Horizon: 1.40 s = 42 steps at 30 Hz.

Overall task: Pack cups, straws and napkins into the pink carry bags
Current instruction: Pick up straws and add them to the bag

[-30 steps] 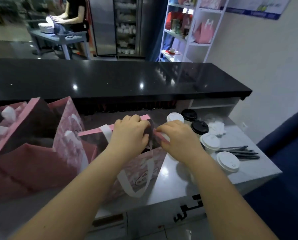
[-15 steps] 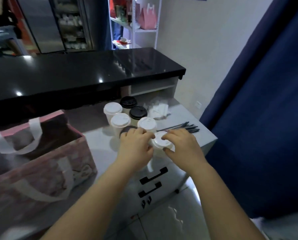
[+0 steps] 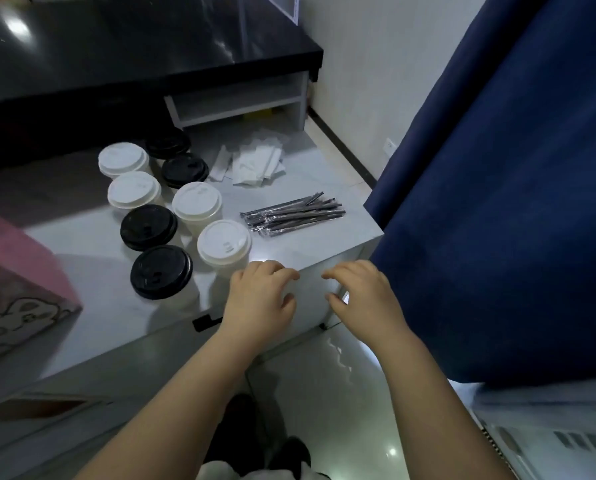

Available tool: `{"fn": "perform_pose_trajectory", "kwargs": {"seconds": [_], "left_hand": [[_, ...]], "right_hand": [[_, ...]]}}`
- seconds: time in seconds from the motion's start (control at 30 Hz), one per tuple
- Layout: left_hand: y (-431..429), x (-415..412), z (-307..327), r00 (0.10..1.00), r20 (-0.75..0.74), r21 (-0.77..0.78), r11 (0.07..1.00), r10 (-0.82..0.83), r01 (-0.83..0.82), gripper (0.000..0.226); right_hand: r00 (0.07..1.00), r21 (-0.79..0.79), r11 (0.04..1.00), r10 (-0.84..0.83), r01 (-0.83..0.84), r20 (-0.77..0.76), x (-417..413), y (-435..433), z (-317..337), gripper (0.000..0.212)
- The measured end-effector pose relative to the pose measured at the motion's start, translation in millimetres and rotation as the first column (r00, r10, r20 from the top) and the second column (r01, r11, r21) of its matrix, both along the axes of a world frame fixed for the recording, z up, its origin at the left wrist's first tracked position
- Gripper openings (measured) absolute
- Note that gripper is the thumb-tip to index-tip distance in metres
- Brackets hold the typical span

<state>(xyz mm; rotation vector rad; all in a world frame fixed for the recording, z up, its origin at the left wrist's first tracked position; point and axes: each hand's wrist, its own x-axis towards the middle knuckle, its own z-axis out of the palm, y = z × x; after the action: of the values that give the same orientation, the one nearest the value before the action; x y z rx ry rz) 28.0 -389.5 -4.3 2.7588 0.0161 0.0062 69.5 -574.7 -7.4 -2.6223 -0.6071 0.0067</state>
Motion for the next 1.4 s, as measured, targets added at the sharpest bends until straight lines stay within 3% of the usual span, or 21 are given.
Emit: {"fn": "perform_pose_trajectory", "kwargs": {"seconds": [0.1, 0.3, 0.6, 0.93, 1.23, 1.4], "left_hand": [[-6.2, 20.5, -6.6, 1.0, -0.031, 0.007, 1.0, -0.001, 0.001, 0.041], [-0.7, 95.8, 7.1, 0.995, 0.102, -0.007, 1.0, 0.021, -0.02, 0.039], [59.6, 173.8, 15.6, 0.997, 0.007, 0.083, 0.993, 0.081, -0.081, 0.047], [51.2, 208.9, 8.4, 0.967, -0.087, 0.095, 0.968, 0.241, -0.233, 0.048], [26.5, 225.5, 8.5, 0.816, -0.037, 0.02, 0.817, 0.577, -0.576, 0.04], [9.0, 220.1, 2.6, 0.732, 0.03, -0.073, 0.732, 0.681, -0.678, 0.037]], "right_hand": [[0.999, -0.019, 1.0, -0.012, 0.011, -0.05, 17.2, -7.0, -15.6, 0.029], [0.998, -0.037, 0.999, -0.028, 0.026, -0.061, 74.4, -2.6, -15.9, 0.03], [0.998, -0.047, 0.997, 0.067, -0.067, -0.015, 168.5, 36.1, 2.3, 0.03], [0.955, -0.152, 0.948, 0.257, -0.279, -0.15, 246.9, 54.0, -30.3, 0.03], [0.789, -0.207, 0.761, 0.587, -0.614, -0.183, 292.4, 55.6, -65.4, 0.026], [0.775, -0.082, 0.774, 0.611, -0.628, -0.164, 305.8, 57.3, -71.8, 0.01]]}}
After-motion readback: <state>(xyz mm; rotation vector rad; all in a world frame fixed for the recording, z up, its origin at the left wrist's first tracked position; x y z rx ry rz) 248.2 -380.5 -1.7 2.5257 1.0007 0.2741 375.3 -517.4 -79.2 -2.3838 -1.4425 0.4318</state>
